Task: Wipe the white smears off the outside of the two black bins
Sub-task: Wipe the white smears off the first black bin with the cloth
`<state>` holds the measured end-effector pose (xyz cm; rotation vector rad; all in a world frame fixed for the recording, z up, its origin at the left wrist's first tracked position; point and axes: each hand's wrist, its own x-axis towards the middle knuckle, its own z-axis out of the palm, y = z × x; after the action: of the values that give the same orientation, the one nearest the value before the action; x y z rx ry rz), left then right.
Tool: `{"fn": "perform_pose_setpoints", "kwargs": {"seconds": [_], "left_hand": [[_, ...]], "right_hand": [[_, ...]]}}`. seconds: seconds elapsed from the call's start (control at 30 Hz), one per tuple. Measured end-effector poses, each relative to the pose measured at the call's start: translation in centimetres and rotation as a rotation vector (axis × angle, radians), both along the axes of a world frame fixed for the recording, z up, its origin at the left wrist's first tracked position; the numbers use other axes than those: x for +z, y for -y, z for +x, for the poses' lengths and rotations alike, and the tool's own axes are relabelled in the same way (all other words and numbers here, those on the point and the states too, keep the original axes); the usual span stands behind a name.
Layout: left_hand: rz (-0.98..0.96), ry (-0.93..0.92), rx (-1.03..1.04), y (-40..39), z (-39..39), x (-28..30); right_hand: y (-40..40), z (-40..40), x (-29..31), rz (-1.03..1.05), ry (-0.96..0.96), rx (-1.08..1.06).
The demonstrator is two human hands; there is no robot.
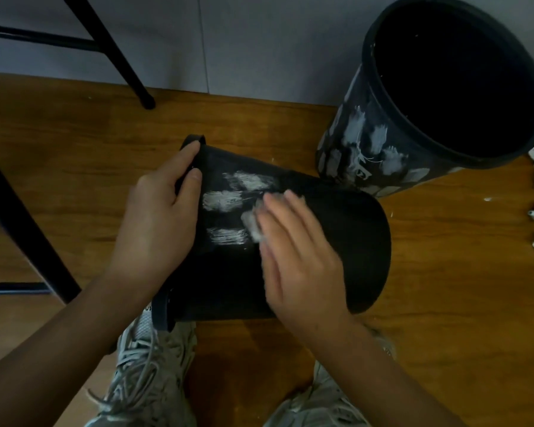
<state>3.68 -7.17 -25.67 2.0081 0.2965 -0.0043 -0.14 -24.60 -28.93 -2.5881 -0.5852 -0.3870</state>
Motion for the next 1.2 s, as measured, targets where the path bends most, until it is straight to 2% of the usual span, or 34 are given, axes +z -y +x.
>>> {"fn": "perform_pose_setpoints", "kwargs": {"seconds": [0.07, 0.2, 0.27, 0.4, 0.47, 0.63, 0.77, 0.83, 1.0, 1.2], "left_hand": [[-0.008, -0.004, 0.006, 0.0, 0.0, 0.0], [-0.008, -0.013, -0.009, 0.1, -0.1, 0.2], [-0.013, -0.010, -0.007, 0.1, -0.1, 0.2], [-0.009, -0.002, 0.000, 0.0, 0.0, 0.0], [-0.013, -0.002, 0.003, -0.1, 0.1, 0.1], [-0.008, -0.003, -0.010, 0.0, 0.0, 0.2], [-0.006, -0.002, 0.001, 0.0, -0.2, 0.1], [-0.007, -0.008, 0.009, 0.0, -0.2, 0.2], [-0.022, -0.017, 0.010, 0.3, 0.4, 0.3], [-0.001, -0.008, 0.016, 0.2, 0.1, 0.2]], "right_hand": [[1.2, -0.9, -0.5, -0.022, 0.029, 0.062], [3.1, 0.2, -0.5, 0.008, 0.016, -0.134], [2.0, 0.8, 0.0, 0.024, 0.005, -0.163], [0.9, -0.9, -0.5, -0.034, 0.020, 0.039], [2.1, -1.6, -0.9, -0.044, 0.044, 0.070], [2.1, 0.3, -0.2, 0.047, 0.011, -0.179], [1.0, -0.9, -0.6, -0.013, 0.040, 0.024], [2.3, -2.0, -1.4, -0.029, 0.086, 0.058], [2.5, 0.0, -0.6, 0.041, 0.056, -0.165], [1.1, -1.7, -1.2, -0.041, 0.052, 0.107]]}}
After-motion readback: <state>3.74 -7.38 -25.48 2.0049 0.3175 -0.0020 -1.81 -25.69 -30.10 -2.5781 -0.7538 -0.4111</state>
